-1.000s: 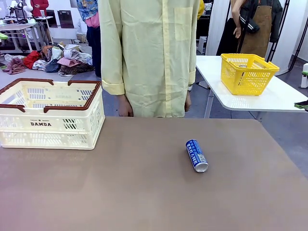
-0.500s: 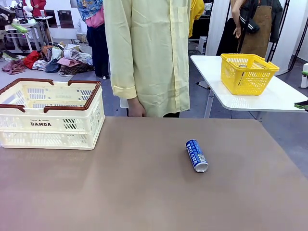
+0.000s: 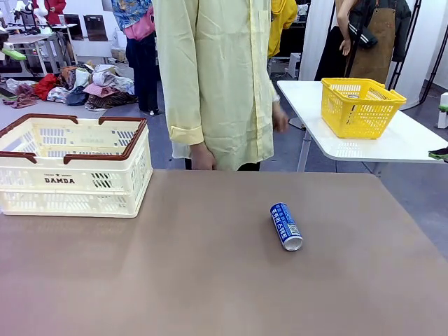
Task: Place the drinks into the Shopping basket.
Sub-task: Pick up one drink and place it into the Shopping basket.
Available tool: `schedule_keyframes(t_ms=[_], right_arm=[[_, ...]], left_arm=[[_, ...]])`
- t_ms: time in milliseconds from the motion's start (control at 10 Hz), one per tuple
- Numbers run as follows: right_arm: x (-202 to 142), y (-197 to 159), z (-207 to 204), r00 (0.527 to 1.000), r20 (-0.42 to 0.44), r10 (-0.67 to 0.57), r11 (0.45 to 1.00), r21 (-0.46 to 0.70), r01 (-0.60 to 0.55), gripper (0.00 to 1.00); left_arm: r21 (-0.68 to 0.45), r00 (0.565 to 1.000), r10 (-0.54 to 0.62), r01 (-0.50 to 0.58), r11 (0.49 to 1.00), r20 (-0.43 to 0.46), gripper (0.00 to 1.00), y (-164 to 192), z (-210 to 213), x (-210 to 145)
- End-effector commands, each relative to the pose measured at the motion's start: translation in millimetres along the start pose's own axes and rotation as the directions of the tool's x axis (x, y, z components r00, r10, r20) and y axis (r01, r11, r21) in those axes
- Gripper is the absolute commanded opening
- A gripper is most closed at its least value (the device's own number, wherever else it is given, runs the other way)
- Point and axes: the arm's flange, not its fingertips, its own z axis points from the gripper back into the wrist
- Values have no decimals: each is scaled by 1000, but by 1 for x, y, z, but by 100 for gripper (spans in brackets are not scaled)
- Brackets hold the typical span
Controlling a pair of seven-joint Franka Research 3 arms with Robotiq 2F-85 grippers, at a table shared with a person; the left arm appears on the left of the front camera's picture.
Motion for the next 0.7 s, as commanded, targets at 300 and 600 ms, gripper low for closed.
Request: schedule_keyframes(t_ms=[300, 600], right_arm=[[50, 38, -193, 938, -247, -244, 782, -621, 40, 100], [55, -10, -328, 905, -258, -337, 468, -881, -77, 100]], left_arm=[[-11, 1000, -12, 12, 1000, -1, 100, -10, 1, 0], [-11, 1000, -12, 12, 1000, -1, 100, -10, 1, 0]])
